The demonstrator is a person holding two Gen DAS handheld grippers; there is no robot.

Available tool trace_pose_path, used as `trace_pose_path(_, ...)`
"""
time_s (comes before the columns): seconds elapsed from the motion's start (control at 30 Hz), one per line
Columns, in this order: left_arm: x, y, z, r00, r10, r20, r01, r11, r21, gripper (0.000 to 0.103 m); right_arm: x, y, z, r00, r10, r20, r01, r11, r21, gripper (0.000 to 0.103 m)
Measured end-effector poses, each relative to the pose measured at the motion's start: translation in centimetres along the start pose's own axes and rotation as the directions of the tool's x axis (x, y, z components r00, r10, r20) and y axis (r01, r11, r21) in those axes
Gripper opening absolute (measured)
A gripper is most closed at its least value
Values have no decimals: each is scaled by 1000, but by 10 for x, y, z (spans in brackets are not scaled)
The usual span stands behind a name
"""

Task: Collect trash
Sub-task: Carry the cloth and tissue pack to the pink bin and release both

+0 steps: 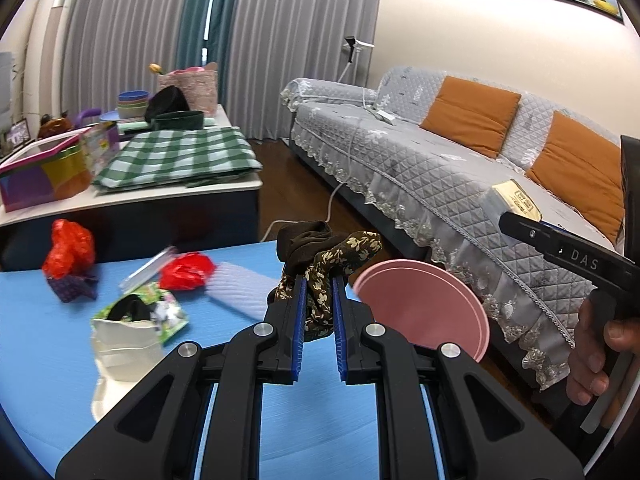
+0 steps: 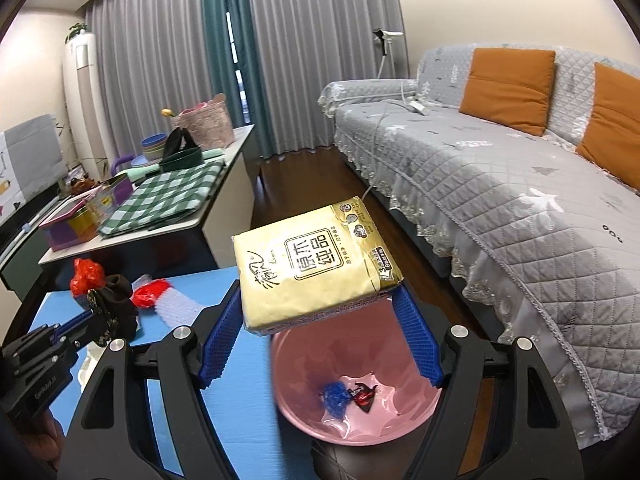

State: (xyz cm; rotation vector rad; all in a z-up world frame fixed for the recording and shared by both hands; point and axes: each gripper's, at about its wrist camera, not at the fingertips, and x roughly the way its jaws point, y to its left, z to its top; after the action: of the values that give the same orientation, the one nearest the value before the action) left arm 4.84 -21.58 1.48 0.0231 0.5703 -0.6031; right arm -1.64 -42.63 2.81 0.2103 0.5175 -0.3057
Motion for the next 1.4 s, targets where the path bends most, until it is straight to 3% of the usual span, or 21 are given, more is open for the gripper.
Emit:
trace_pose_path(0.43, 40, -43, 3, 998, -47, -34, 48, 999, 9, 13, 7, -40, 11, 997, -73, 9, 73, 995, 74, 73)
trace_pose_path(1.4, 116, -89, 3, 988, -84, -129, 91, 995, 51, 13, 44, -58, 12, 994, -105, -33, 109, 986, 130, 73)
